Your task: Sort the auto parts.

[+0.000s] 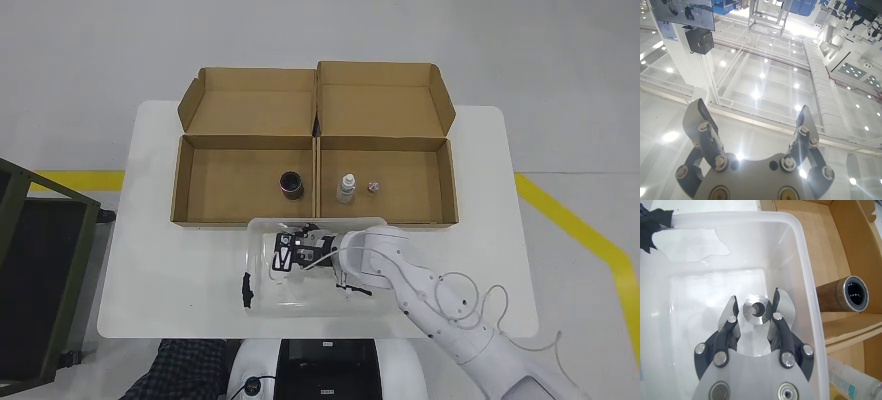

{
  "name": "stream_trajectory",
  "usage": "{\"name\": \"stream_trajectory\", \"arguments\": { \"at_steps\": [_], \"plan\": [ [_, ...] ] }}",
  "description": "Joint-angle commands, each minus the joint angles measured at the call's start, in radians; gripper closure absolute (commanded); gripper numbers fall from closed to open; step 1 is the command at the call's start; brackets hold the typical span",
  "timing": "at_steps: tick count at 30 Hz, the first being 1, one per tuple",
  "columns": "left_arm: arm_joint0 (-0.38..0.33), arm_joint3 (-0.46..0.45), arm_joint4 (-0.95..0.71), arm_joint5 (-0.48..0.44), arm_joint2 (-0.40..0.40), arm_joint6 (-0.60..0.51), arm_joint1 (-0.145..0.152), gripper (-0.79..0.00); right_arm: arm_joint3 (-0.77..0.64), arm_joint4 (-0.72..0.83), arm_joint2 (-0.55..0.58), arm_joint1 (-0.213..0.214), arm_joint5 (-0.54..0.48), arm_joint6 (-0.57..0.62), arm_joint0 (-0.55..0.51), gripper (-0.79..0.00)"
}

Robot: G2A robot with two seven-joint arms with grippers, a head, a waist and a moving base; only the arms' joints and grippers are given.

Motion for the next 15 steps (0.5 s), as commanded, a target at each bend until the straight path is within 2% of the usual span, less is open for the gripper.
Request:
{"name": "stream_trajectory", "arguments": {
  "at_steps": [1, 4, 6, 7, 15],
  "plan": [
    [0.0, 0.0, 0.0, 0.0, 0.0, 0.0, 0.0, -0.785, 0.003, 0.0, -0.001, -0.001, -0.002, 0.004, 0.001, -0.206],
    [0.0, 0.0, 0.0, 0.0, 0.0, 0.0, 0.0, -0.785, 0.004, 0.002, 0.0, -0.001, -0.003, 0.007, 0.001, -0.139],
    [0.0, 0.0, 0.0, 0.0, 0.0, 0.0, 0.0, -0.785, -0.006, 0.002, 0.001, 0.0, -0.005, 0.012, -0.003, -0.071],
    [0.0, 0.0, 0.0, 0.0, 0.0, 0.0, 0.0, -0.785, -0.015, 0.004, 0.002, 0.0, -0.008, 0.014, -0.005, -0.009],
    [0.0, 0.0, 0.0, 0.0, 0.0, 0.0, 0.0, -0.785, -0.117, 0.024, 0.02, 0.009, -0.036, 0.031, -0.039, 0.0]
  ]
}}
